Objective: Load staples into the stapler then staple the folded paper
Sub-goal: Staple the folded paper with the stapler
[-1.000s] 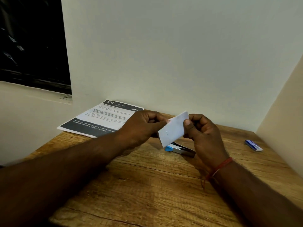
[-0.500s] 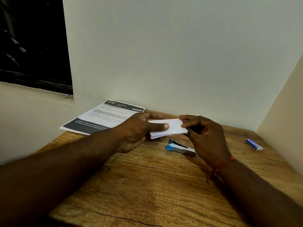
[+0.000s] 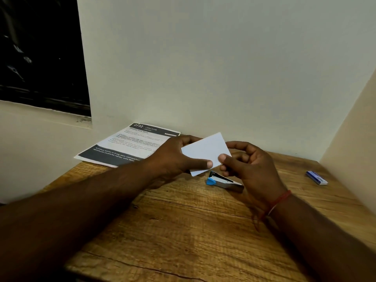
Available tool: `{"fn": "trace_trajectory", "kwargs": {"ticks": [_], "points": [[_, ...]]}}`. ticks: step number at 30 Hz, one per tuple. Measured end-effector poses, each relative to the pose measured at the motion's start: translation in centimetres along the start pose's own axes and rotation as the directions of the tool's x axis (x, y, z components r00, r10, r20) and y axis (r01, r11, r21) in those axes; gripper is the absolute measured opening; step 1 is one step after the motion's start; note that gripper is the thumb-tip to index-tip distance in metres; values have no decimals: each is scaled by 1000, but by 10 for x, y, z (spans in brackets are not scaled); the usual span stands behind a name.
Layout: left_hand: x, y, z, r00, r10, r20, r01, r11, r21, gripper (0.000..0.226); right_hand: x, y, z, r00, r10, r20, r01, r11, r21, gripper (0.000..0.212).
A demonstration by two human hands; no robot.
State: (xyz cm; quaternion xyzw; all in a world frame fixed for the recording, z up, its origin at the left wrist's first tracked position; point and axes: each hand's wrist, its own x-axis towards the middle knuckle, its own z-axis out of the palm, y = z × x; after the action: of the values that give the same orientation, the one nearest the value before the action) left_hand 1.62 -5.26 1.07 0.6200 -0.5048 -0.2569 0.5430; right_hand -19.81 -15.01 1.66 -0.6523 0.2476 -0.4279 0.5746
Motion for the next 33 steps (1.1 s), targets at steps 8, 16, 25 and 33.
{"fn": "trace_trajectory", "kwargs": {"ticks": [8, 16, 25, 33], "points": [[-3, 11, -7, 988, -83, 130, 89, 995, -42, 61, 4, 2, -5, 998, -42, -42, 38, 997, -73, 32], [-4, 14, -4, 988, -109, 106, 127, 976, -175, 51, 9, 5, -8, 994, -82, -74, 74, 992, -102, 32], [0, 7, -3, 996, -60, 63, 70, 980, -186, 45, 11, 8, -9, 992, -90, -86, 84, 994, -74, 33], [6, 2, -12, 994, 10, -108, -30, 981, -190, 44, 4, 17, -10, 978, 83, 191, 82, 689, -720, 50]]}}
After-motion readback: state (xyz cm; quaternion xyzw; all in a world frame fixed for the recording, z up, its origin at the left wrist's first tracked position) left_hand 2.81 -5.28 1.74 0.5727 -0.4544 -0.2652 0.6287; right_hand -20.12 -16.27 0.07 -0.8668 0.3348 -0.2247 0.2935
